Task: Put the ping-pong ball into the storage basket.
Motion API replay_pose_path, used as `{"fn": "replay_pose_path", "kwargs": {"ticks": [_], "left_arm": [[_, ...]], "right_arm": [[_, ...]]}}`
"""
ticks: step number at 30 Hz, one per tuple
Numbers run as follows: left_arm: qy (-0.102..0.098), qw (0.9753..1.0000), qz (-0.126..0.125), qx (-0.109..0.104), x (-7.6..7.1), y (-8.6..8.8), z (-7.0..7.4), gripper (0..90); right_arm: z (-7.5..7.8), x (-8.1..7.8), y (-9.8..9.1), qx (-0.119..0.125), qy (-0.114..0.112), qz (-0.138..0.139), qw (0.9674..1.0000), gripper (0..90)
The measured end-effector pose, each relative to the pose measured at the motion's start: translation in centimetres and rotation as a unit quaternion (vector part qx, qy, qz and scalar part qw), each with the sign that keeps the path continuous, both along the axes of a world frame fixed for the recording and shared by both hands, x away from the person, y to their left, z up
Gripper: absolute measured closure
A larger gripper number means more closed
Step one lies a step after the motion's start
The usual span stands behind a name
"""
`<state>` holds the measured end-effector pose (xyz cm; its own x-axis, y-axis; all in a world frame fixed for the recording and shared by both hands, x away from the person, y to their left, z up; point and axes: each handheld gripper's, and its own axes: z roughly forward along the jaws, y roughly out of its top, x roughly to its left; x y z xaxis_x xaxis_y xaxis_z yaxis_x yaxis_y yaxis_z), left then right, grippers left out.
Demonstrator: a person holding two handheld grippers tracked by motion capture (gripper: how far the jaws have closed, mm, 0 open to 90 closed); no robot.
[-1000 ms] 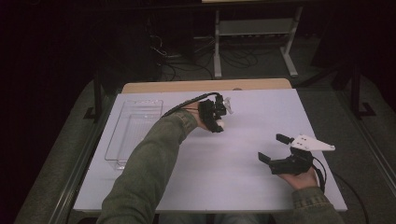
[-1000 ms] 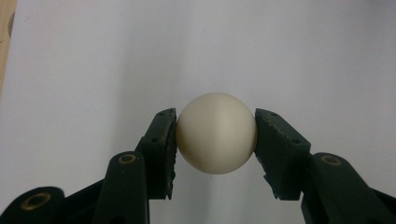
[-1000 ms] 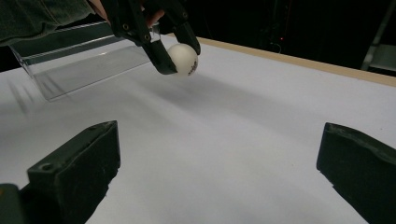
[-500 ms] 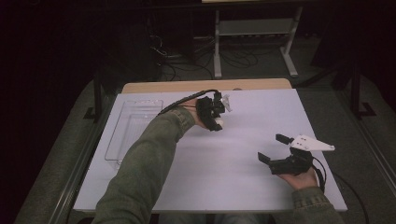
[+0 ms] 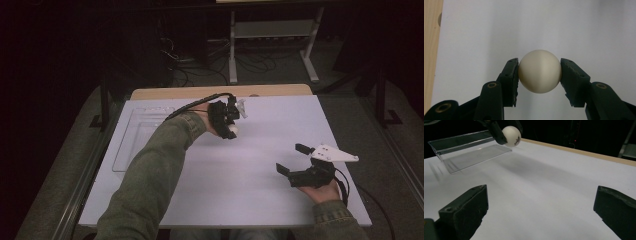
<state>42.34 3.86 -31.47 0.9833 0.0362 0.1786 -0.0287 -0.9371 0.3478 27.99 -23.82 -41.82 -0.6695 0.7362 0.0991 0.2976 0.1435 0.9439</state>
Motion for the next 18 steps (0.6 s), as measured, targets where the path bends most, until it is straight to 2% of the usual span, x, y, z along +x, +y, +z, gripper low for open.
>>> {"fn": "replay_pose_path", "kwargs": {"ticks": [8, 18], "left_arm": [[-0.008, 1.0, -0.001, 0.001, -0.4, 0.4, 1.8, 50.2], [-0.004, 0.9999, -0.005, 0.01, -1.1, 1.1, 3.0, 50.3]], "right_arm": [[0.0, 0.0, 0.0, 0.0, 0.002, 0.001, 1.0, 0.0], [-0.1, 0.0, 0.1, -0.001, 0.005, 0.003, 1.0, 0.0]]}}
